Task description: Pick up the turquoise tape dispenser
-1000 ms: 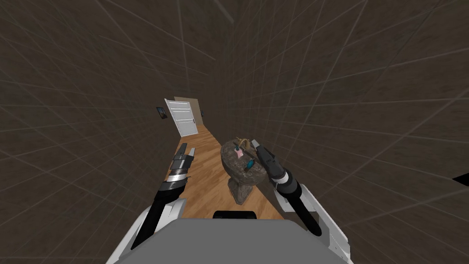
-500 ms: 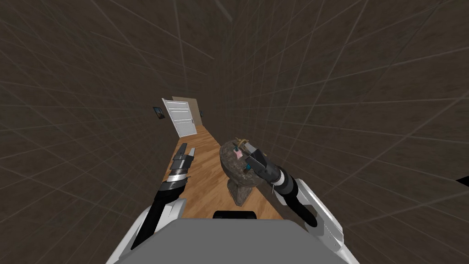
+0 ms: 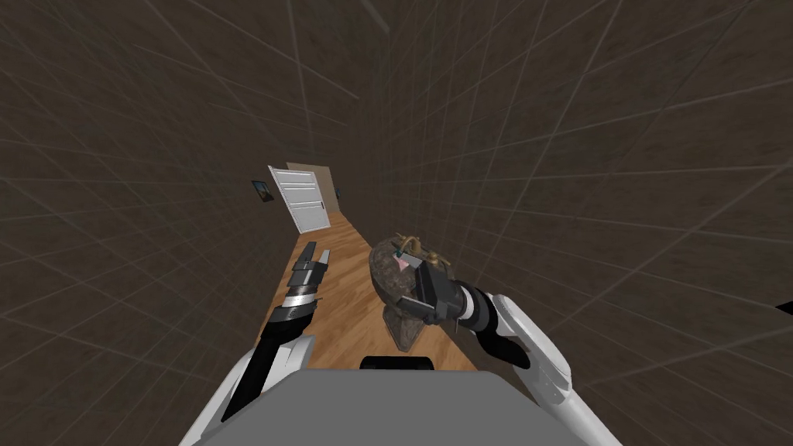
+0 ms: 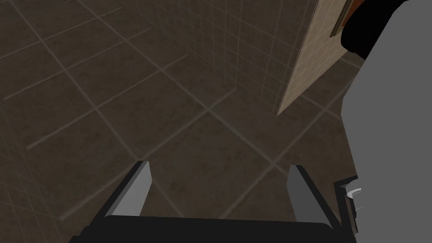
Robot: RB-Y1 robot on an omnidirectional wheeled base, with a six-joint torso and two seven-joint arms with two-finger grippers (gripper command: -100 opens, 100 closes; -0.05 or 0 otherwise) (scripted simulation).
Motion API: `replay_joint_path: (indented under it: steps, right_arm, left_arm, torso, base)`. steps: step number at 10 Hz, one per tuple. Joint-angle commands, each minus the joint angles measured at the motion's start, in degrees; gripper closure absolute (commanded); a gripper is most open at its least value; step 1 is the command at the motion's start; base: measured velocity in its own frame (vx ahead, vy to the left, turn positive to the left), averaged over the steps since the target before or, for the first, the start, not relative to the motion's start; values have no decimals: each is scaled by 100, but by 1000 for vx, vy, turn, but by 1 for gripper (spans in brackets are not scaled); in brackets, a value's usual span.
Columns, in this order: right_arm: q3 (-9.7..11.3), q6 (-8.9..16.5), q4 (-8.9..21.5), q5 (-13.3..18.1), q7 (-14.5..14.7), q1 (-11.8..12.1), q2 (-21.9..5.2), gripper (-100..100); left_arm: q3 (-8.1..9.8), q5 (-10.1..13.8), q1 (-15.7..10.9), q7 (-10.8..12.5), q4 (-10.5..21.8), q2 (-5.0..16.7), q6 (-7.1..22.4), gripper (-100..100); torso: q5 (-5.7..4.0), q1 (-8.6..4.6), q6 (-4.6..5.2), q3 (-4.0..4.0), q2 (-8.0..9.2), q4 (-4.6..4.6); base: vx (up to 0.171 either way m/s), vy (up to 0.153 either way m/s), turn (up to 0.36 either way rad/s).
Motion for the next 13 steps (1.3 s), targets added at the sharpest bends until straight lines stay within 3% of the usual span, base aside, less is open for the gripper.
replay_joint_path:
  steps: [1,4,5,6,9,10,11,12,13]
  right_arm:
    - [0,-117,-34,215,-19,-51,-131,-100]
    - [179,-499,-16,742,1,-341,-585,-100]
    - [179,-499,-16,876,1,-341,-585,-100]
    - [275,-682,-4,1089,21,-478,-824,-100]
    - [376,-858,9,1537,47,-608,-1067,-100]
    - [479,-1027,25,1731,79,-732,-1313,-100]
    - [479,-1027,25,1864,79,-732,-1313,-100]
    - [586,-1186,43,2065,118,-848,-1561,-100]
    - [586,-1186,43,2187,118,-848,-1561,-100]
  left_arm:
    - [0,0,0,0,0,0,0,0]
    - [0,0,0,0,0,0,0,0]
    - [0,0,0,0,0,0,0,0]
    - [0,0,0,0,0,0,0,0]
    - [0,0,0,0,0,0,0,0]
    - [0,0,0,0,0,0,0,0]
    - [0,0,0,0,0,0,0,0]
    - [0,0,-1,0,0,0,0,0]
    - [0,0,-1,0,0,0,0,0]
  torso:
    - [0,0,0,0,0,0]
    - [1,5,0,0,1,0]
    - [1,6,0,0,0,0]
    - [1,4,0,0,1,0]
    - [1,6,0,-4,-7,-2]
    - [1,6,0,-3,-4,-2]
    - [2,11,2,-1,1,-1]
    - [2,9,0,6,13,2]
    - [2,9,1,9,16,3]
  base:
    - [46,4,-19]
    - [49,12,-39]
    - [48,10,-24]
    - [77,10,-51]
    - [62,15,-30]
    - [50,32,-70]
    - [3,23,-66]
    - [8,26,-74]
    - [4,12,-34]
